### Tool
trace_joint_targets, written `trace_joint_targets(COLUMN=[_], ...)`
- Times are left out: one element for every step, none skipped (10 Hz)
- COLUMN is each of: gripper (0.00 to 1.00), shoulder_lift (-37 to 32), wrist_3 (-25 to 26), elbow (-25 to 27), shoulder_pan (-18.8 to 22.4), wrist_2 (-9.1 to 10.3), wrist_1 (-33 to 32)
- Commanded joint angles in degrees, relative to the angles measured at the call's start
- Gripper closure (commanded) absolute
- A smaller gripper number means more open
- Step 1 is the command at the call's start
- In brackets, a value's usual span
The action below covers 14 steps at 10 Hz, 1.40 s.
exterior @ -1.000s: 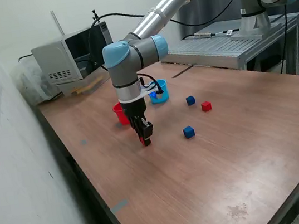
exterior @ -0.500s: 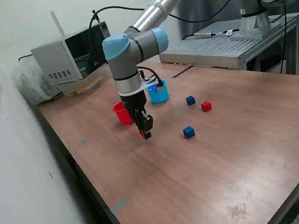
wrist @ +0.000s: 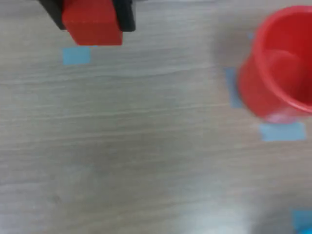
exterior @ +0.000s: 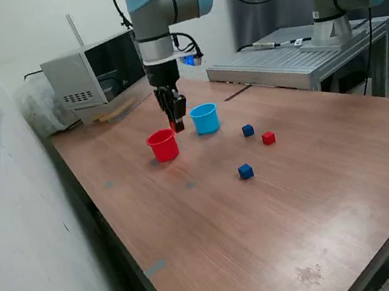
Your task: Place red objects in the red bin, and blue objects in the blue bin.
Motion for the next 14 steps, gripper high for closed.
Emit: trace_joint_targets(gripper=[1.00, 1.00, 1.00, 1.00, 1.00, 1.00, 1.00, 1.00, 1.00, 1.00, 1.00, 1.00, 1.00, 1.00], shoulder_lift=[-6.22, -6.23, -6.23, -6.23, -6.14, -5.18, -3.96, -3.42, -2.55, -2.10, -1.40, -1.05, 0.00, 0.79], wrist_3=[-0.88, -1.15, -1.15, -1.23, -1.24, -1.32, -1.50, -1.50, -1.50, -1.59, -1.59, -1.50, -1.50, -1.50], elbow=[6.51, 6.52, 6.52, 6.35, 6.17, 5.99, 5.73, 5.55, 5.29, 4.94, 4.59, 4.24, 3.10, 2.48], shoulder_pan=[-4.06, -5.64, -7.13, -8.37, -9.25, -9.95, -10.40, -10.40, -10.40, -10.31, -10.14, -10.05, -10.05, -10.14], wrist_2=[-0.16, -0.51, -0.51, -0.51, -0.51, -0.42, -0.42, -0.42, -0.42, -0.42, -0.33, -0.33, -0.42, -0.42], wrist_1=[0.05, 0.05, 0.05, 0.05, 0.05, -0.04, -0.22, -0.39, -0.39, -0.48, -0.57, -0.57, -0.48, -0.48])
